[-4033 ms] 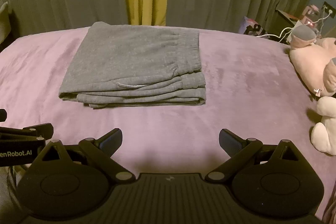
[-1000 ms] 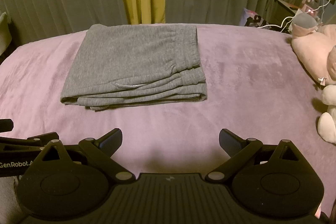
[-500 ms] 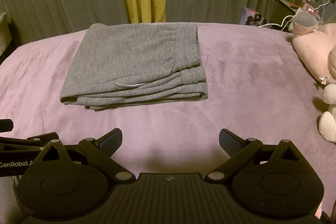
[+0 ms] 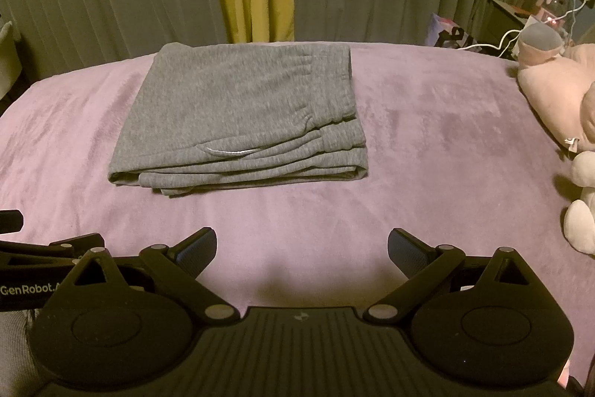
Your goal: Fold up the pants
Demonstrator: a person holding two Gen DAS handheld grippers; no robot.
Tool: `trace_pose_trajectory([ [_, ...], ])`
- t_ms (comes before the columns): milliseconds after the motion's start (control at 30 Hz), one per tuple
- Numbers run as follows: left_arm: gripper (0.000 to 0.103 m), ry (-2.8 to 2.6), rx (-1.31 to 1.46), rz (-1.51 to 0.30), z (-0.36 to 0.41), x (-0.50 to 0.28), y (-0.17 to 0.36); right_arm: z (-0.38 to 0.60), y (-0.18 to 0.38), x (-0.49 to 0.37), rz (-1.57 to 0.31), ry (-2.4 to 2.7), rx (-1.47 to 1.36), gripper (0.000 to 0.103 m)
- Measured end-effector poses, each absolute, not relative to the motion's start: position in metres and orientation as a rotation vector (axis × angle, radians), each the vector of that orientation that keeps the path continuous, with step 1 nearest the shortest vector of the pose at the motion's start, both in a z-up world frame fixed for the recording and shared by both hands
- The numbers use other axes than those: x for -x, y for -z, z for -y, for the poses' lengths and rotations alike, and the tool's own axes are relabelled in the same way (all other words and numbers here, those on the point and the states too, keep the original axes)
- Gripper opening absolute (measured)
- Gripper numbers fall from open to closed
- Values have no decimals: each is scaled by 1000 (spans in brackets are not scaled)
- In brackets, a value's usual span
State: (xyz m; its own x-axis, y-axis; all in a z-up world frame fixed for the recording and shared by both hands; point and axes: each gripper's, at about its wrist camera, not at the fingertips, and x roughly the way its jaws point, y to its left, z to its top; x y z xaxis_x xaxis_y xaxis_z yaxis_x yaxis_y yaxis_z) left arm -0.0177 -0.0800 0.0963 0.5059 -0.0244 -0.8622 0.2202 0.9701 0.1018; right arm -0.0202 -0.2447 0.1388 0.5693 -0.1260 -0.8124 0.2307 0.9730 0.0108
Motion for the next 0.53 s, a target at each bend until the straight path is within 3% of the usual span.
trace_pose_trajectory([
  [533, 102, 144, -208, -981, 80, 21, -103, 246, -139, 18, -952, 207, -119, 99],
])
